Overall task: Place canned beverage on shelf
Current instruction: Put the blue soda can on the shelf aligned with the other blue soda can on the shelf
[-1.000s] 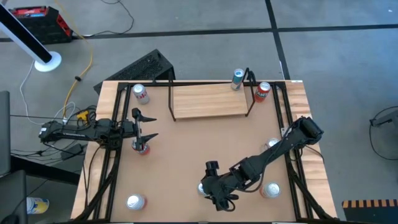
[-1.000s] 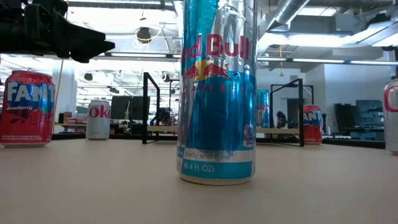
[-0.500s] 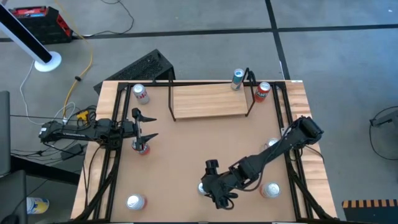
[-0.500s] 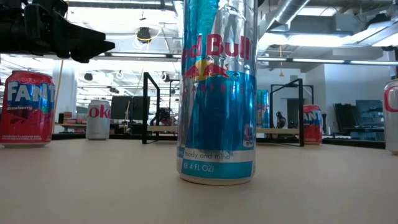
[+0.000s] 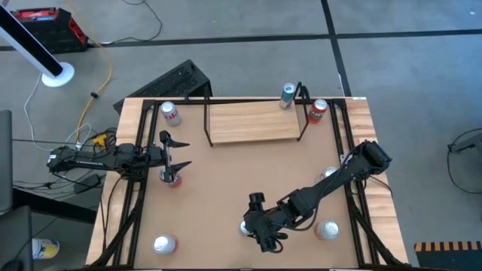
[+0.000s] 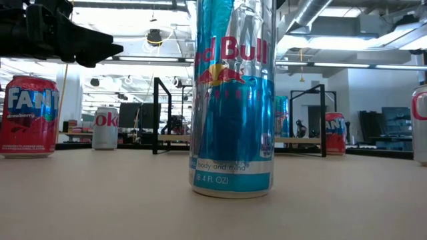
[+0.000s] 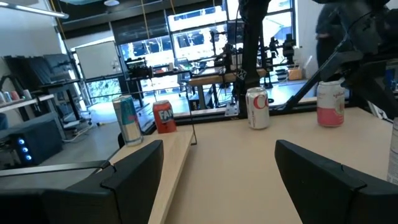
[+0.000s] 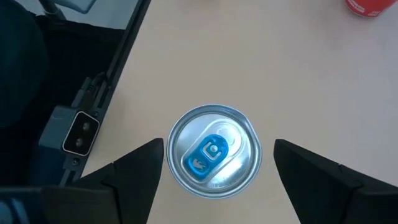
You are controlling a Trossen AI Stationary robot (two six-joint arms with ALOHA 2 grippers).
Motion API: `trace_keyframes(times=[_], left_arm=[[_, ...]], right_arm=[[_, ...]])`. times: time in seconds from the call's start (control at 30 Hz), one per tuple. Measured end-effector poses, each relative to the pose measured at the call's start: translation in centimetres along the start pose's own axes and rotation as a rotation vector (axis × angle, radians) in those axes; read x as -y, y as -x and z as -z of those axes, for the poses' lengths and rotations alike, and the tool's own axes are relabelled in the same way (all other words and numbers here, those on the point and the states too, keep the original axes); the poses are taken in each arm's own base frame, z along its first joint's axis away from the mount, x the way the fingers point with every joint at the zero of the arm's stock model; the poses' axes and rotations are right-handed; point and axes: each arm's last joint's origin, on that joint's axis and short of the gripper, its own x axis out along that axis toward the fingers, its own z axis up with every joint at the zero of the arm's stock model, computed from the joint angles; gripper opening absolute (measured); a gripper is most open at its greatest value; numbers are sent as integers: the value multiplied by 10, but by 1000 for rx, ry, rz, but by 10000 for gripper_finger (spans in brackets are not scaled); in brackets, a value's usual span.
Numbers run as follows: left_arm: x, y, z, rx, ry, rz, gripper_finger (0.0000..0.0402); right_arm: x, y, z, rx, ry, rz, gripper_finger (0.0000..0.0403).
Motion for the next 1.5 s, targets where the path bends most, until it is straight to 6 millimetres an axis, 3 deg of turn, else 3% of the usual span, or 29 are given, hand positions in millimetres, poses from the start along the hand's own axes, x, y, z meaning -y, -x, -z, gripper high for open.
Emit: trace_keyframes(times=[0.2, 0.4, 0.67, 0.87, 1.1, 1.37, 1.5], left_arm=[[0, 0, 0, 0, 0, 0, 295], [0, 0, -1, 10, 2, 0, 295], [0, 0, -1, 11, 0, -2, 295], [0, 0, -1, 14, 0, -2, 295], [0, 0, -2, 20, 2, -3, 295], [0, 0, -2, 18, -15, -3, 295], [0, 0, -2, 17, -23, -3, 295]], right_arm=[[0, -25, 6, -24, 7, -29, 329], [4, -27, 4, -20, 11, -53, 326], [4, -23, 4, -31, 43, -41, 265], [12, 6, 5, -93, 114, -12, 258], [40, 39, 3, -153, 113, 78, 258], [82, 23, 10, -158, 141, 128, 258], [107, 20, 5, -114, 89, 91, 258]])
